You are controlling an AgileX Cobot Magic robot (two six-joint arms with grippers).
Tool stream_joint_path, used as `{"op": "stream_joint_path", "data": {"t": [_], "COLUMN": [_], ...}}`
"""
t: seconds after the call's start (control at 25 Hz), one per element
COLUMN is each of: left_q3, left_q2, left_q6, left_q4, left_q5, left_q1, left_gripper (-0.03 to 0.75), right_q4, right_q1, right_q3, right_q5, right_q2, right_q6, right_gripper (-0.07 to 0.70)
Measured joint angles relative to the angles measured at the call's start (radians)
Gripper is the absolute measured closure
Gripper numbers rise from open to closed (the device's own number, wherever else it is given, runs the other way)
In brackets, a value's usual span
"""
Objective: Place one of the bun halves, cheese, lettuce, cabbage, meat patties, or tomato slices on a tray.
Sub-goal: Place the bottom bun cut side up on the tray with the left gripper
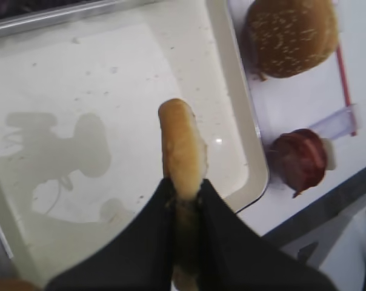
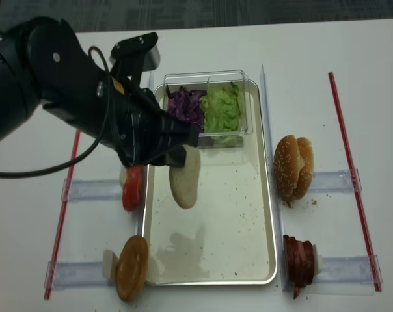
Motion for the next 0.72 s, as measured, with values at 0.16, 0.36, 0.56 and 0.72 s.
{"op": "stream_joint_path", "data": {"t": [0.16,0.36,0.56,0.72], "left_q3": [0.000,0.000,0.000,0.000], "left_q2": [0.005,0.043,0.120,0.187], "left_q6": [0.127,0.190,0.200,0.215], "left_q4": [-0.166,-0.259,-0.261,-0.263], "left_q5": [-0.034,-0.065,-0.085,-0.092], "left_q1": [0.000,0.000,0.000,0.010], "left_gripper": [0.680,0.680,0.680,0.680], "right_q4": [0.000,0.000,0.000,0.000], "right_q1": [0.000,0.000,0.000,0.000], "right_q3": [0.000,0.000,0.000,0.000], "right_q5": [0.000,0.000,0.000,0.000], "right_q2": [0.000,0.000,0.000,0.000], "right_q6": [0.000,0.000,0.000,0.000], "right_gripper": [0.079,0.079,0.079,0.079]}}
